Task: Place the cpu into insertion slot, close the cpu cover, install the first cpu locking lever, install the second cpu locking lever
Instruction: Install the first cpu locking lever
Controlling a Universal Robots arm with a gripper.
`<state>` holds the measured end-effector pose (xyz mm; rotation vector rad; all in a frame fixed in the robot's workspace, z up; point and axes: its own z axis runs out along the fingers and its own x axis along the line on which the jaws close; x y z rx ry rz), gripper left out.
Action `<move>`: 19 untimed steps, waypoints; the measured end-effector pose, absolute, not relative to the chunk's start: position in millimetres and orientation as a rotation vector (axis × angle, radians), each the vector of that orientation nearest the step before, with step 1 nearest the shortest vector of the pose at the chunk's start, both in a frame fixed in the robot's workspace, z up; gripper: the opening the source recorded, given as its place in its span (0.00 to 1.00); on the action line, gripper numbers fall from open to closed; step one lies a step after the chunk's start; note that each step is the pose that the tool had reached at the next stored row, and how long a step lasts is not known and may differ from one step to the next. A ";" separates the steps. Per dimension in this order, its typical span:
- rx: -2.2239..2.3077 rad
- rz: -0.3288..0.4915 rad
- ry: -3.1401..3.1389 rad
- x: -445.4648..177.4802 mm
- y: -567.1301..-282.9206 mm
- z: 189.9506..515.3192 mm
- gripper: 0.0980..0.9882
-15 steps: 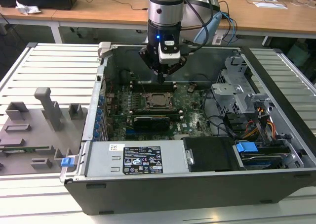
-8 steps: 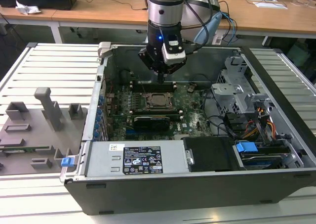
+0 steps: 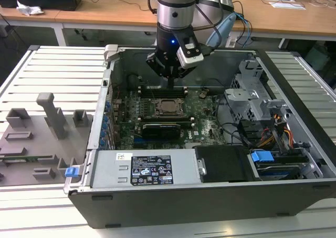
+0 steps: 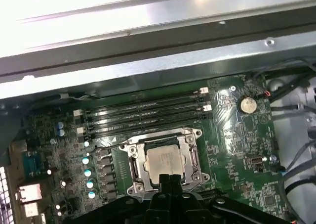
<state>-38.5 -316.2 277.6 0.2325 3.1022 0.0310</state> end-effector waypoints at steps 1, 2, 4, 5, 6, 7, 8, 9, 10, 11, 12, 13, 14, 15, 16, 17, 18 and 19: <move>0.187 0.032 3.106 -38.4 -316.2 277.0 0.01; 0.151 0.033 3.108 -38.5 -316.2 276.3 0.01; 0.124 0.041 3.111 -41.0 -316.3 275.1 0.01; 0.123 0.043 3.112 -44.4 -316.3 274.7 0.01; 0.123 0.046 3.112 -52.7 -316.2 273.9 0.01; 0.123 0.047 3.113 -56.7 -316.2 273.6 0.01; 0.124 0.047 3.113 -59.7 -316.2 273.2 0.01; 0.123 0.047 3.113 -63.4 -316.2 273.2 0.01; 0.123 0.047 3.113 -66.0 -316.2 273.0 0.01; 0.124 0.047 3.113 -69.1 -316.1 272.3 0.01; 0.123 0.047 3.113 -71.2 -316.1 271.9 0.01; 0.120 0.047 3.113 -73.2 -316.1 271.4 0.01; 0.111 0.047 3.114 -74.0 -316.2 270.9 0.01; 0.082 0.047 3.115 -74.3 -316.2 269.9 0.01; 0.052 0.048 3.116 -74.3 -316.1 269.1 0.01; 0.024 0.048 3.117 -74.4 -316.1 268.2 0.01; -0.005 0.049 3.117 -74.6 -316.1 267.0 0.01; -0.016 0.049 3.117 -75.8 -316.2 266.5 0.01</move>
